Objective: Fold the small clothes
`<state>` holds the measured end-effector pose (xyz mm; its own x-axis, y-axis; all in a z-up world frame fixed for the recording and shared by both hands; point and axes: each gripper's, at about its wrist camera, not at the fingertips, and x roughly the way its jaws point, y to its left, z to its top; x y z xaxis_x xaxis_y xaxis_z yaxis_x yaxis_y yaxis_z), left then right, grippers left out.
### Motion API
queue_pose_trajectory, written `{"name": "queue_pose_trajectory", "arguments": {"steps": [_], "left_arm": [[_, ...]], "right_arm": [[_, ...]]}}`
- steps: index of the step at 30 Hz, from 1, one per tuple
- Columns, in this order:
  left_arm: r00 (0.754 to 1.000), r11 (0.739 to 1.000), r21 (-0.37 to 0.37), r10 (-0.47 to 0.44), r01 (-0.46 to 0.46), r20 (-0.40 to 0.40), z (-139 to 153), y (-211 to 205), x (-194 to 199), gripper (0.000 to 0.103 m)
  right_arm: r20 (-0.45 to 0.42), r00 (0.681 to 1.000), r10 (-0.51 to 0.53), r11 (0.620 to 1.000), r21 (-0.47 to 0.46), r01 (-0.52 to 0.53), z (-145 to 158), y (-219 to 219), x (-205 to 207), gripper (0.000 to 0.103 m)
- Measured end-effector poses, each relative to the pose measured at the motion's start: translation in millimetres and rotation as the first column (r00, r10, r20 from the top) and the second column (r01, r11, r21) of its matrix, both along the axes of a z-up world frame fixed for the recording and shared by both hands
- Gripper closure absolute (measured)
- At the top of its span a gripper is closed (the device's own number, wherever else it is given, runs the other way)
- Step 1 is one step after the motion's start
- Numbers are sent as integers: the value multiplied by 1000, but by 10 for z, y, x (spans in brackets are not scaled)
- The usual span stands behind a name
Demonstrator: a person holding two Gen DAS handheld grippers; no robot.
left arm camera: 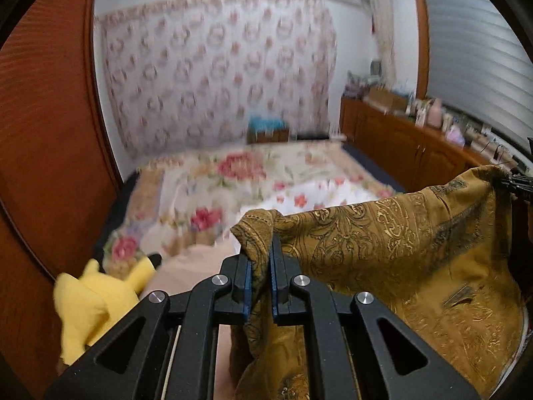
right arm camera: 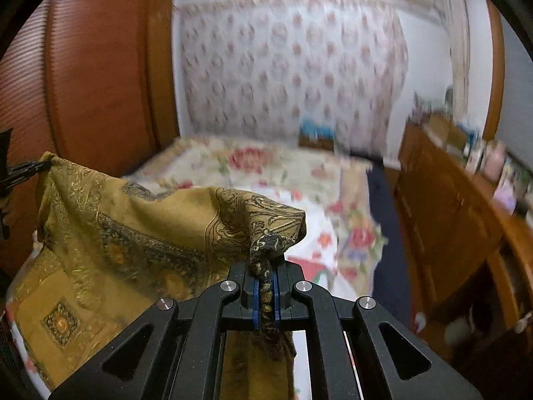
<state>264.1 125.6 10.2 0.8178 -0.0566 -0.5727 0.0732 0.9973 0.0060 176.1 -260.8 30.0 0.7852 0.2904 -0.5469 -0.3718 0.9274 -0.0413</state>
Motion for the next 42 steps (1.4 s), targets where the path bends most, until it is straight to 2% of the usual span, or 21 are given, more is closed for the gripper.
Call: {"name": "queue_pose_trajectory", "arguments": {"steps": [4,10,11,13,15,16,17,18,20,21,24,26,32,36,40,42], "left_arm": [[999,1000,-4,13,-13,-43,-149,-18,194,94],[996,1000,-11,-6,5,-83,-228,-32,423,92],[996,1000,-7,-7,7,-91,-247,-32,446,88],[994,1000,-12,-2,1,-107,-269,-3,492,77],[994,1000,-25,-5,2,-113,-280,34,486,57],[993,999,-35,-13,9,-116,-278,50,460,54],[992,999,-49,-28,22,-127,-281,55,416,46],[991,998,-54,-34,27,-132,-288,70,398,33],[991,998,-52,-41,34,-131,-298,60,273,24],[990,998,-48,-43,37,-132,-313,58,223,24],[991,999,-32,-27,23,-135,-376,61,37,24],[990,1000,-27,-7,3,-143,-441,63,-102,24],[978,999,-21,34,-39,-204,-741,116,-280,24],[977,999,-21,40,-46,-211,-846,128,-374,24],[979,999,-28,29,-35,-201,-816,106,-448,25],[979,999,-31,21,-28,-201,-808,113,-475,33]], "right_arm": [[-62,998,-14,1000,-7,13,-173,74,389,98],[-125,992,-20,1000,5,21,-18,-26,781,97],[-133,991,-23,1000,3,23,-13,-18,807,97],[-136,990,-37,999,-17,35,-81,-119,913,89],[-132,990,-56,998,-37,51,-95,-118,929,81],[-130,990,-61,998,-39,56,-79,-115,899,81],[-131,990,-60,998,-36,56,-78,-108,854,81],[-129,990,-56,998,-25,54,-85,-110,782,80],[-118,991,-59,998,-8,58,-92,-143,620,75],[-117,991,-61,998,1,61,-172,-177,588,68],[-125,989,-78,997,12,81,-297,-239,366,57],[-143,985,-99,995,17,103,-370,-288,224,57],[-278,950,-144,989,0,149,-691,-446,-104,57],[-290,941,-172,983,9,183,-723,-541,-217,57],[-278,943,-181,982,7,191,-717,-545,-264,57],[-284,943,-174,983,2,181,-737,-511,-245,60]]}}
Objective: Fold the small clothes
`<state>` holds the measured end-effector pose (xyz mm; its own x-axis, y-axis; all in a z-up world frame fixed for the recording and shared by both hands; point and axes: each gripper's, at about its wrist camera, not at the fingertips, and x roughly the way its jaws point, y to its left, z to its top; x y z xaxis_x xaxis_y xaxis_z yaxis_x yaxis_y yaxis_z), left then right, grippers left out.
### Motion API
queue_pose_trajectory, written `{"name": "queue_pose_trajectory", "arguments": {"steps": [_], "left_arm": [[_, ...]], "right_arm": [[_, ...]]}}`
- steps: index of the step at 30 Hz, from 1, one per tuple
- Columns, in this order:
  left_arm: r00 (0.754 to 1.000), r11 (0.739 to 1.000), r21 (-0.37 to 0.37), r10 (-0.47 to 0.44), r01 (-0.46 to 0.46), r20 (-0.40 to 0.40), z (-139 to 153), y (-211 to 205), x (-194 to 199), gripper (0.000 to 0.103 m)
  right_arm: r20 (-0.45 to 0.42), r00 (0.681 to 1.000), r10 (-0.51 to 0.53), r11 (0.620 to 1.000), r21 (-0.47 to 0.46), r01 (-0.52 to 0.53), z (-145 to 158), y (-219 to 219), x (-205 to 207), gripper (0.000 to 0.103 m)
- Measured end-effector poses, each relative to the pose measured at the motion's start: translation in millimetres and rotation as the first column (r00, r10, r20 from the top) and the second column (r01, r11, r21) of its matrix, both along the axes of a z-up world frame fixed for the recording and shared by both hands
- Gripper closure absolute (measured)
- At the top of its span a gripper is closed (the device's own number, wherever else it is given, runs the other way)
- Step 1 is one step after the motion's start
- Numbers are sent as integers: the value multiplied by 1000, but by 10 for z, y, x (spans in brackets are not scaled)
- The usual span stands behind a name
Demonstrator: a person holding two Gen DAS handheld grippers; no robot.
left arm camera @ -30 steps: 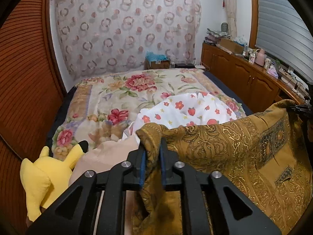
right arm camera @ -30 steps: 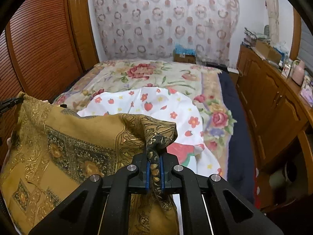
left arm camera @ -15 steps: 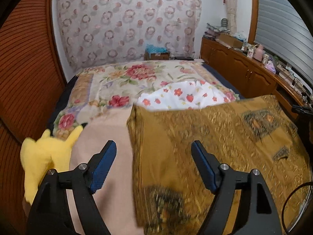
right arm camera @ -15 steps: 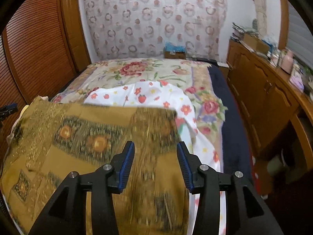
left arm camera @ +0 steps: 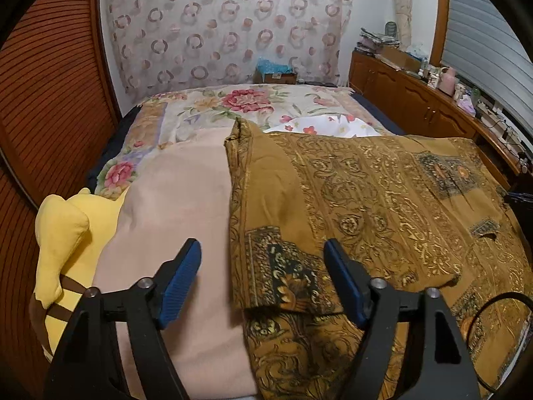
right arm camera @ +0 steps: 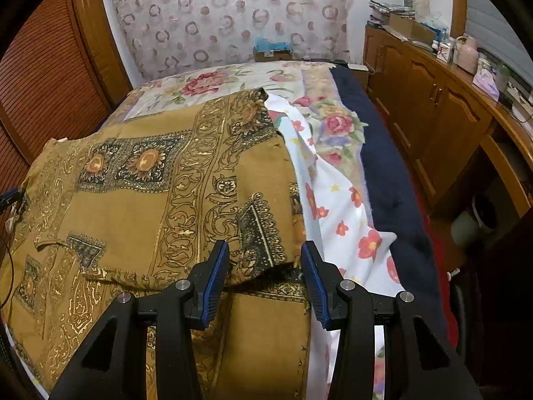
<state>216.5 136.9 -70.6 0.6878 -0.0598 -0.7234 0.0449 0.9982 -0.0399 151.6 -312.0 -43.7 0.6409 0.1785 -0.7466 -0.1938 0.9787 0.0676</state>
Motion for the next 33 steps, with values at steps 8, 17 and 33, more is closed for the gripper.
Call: {"name": "queue_pose_trajectory", "arguments": {"steps": [8,17,33], "left_arm": [[1000,1000,-17,-21,21,-20,-4,-15,-51,59],[999,999,-21,-31,30,-34,-60,-20,-64,95],[999,999,-28,30,-29,25,130,125,-135,62]], "right_arm": [[24,998,60,998,-34,-59,-77,191,93,84],[40,996,82,996,-44,-81,-95,229,74,98],[154,983,101,995,-10,-101,61,209,-112,100]]}}
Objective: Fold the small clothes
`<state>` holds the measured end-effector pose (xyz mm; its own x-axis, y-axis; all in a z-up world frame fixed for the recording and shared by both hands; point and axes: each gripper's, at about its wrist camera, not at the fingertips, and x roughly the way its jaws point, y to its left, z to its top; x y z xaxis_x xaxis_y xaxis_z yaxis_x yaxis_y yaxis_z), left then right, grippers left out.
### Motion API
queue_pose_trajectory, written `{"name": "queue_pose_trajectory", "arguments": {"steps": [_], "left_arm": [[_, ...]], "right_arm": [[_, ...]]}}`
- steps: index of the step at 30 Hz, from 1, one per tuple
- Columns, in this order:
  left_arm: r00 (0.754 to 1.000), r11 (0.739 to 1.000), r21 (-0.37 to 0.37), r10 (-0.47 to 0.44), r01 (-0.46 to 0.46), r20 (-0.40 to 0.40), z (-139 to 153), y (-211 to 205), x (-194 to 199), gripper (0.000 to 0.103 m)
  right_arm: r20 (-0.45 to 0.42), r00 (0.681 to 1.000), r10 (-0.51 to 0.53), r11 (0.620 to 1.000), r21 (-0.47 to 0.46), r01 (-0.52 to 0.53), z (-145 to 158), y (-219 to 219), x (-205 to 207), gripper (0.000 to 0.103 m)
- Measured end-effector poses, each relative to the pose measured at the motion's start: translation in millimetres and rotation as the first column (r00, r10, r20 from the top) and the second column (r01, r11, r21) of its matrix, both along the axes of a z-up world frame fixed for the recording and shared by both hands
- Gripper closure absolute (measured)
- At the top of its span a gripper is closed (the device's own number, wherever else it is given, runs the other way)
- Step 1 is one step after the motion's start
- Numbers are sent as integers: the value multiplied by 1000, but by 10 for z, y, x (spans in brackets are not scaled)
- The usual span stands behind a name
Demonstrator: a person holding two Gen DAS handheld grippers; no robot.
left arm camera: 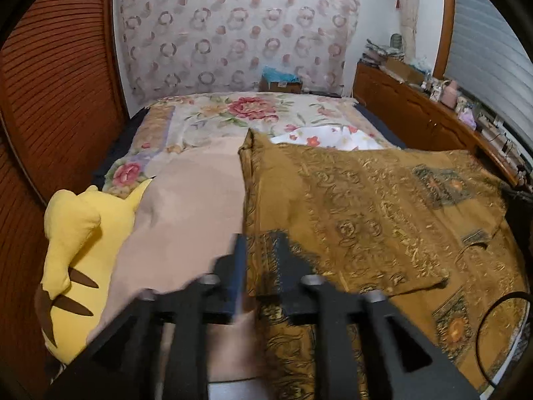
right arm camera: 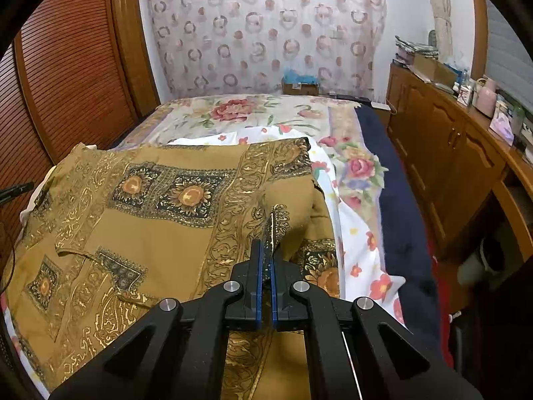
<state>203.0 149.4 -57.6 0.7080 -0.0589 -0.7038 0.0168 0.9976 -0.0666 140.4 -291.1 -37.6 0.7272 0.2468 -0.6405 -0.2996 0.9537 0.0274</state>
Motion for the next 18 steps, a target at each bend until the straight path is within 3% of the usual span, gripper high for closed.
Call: {"name": "queue_pose_trajectory", "arguments": {"steps": [2,8,10,11,12,18], "left_arm": [[1000,1000,-16,-16,15,-17,-64,3,12,55],[998,1000,8,-10,10,-64,-232,-42,56,56],[998,999,35,-18,20,-57,-237,-84,55,72],[998,998,56,-36,39,-53,-236,-126,51,93],[998,996,78,-40,43,-41,-219,-159,36,99],[997,992,103,-79,76,25,4,-291,-86,101]], "right_arm": [[10,1000,1,1000,3,-1,13,15,-14,100],[34,999,11,1000,5,-11,105,4,-45,100],[39,999,12,1000,-3,-12,111,6,-56,100],[43,999,12,1000,-3,-12,112,3,-61,100],[44,999,15,1000,-5,-15,110,-13,-64,100],[61,998,16,1000,-9,-15,114,-19,-130,100]]}}
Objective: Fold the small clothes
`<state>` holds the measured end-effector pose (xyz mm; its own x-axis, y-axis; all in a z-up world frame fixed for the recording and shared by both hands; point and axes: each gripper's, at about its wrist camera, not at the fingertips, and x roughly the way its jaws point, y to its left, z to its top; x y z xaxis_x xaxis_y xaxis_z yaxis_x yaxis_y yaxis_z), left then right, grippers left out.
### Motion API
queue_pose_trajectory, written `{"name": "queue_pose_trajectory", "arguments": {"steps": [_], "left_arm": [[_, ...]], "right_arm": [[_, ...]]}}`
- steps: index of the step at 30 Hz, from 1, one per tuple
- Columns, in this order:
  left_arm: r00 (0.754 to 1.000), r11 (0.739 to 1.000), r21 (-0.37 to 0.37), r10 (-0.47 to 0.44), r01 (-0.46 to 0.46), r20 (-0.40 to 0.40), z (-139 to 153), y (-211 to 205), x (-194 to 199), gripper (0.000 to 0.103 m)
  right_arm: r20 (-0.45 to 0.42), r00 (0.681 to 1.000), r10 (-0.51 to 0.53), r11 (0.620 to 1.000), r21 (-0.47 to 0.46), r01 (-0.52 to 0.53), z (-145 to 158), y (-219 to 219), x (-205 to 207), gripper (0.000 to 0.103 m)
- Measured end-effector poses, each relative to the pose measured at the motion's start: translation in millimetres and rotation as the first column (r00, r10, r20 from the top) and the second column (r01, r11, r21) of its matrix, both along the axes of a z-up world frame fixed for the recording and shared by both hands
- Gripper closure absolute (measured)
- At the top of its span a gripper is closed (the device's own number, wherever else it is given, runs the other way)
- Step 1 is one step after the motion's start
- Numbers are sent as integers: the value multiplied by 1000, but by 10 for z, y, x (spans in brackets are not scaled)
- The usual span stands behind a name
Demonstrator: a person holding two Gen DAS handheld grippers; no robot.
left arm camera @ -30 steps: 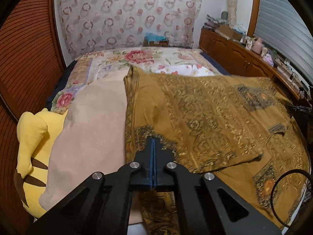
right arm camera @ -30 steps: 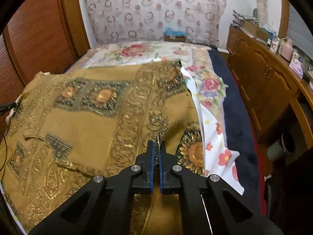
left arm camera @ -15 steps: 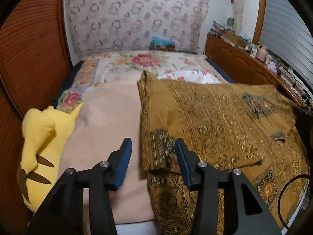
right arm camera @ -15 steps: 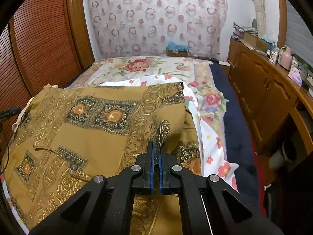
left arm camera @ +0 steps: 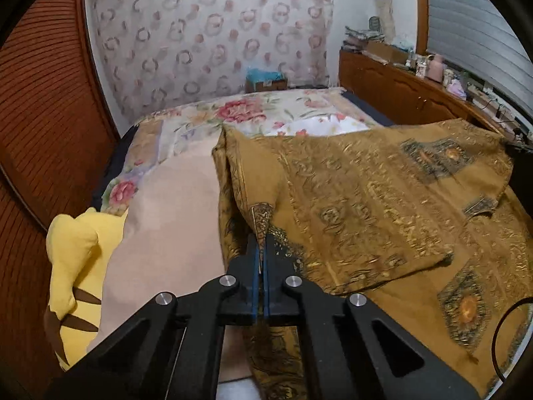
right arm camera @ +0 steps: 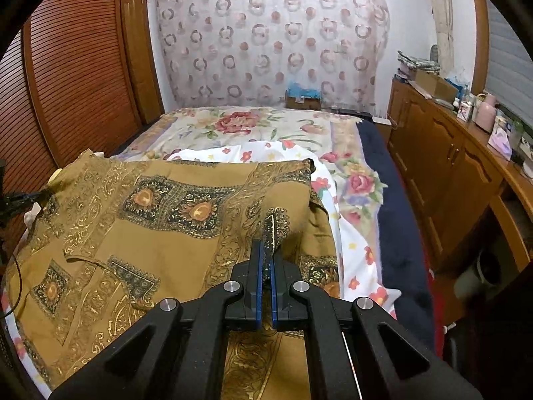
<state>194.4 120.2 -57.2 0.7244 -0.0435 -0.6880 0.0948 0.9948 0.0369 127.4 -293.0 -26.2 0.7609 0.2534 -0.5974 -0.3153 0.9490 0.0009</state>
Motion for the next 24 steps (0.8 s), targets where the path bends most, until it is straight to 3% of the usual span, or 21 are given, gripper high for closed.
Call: {"name": "queue_pose_trajectory", "arguments": {"steps": [16,24], "left_arm": [[995,987,-152,56,-43,86,263,171,-585,101],[991,988,-149,48,-29,125,402,110,-1012,101]], "right_arm": [[72,997,-10,997,71,4,87,-122,-550,100],[108,994,-14,996,93,4,96,-218,-953,100]]}}
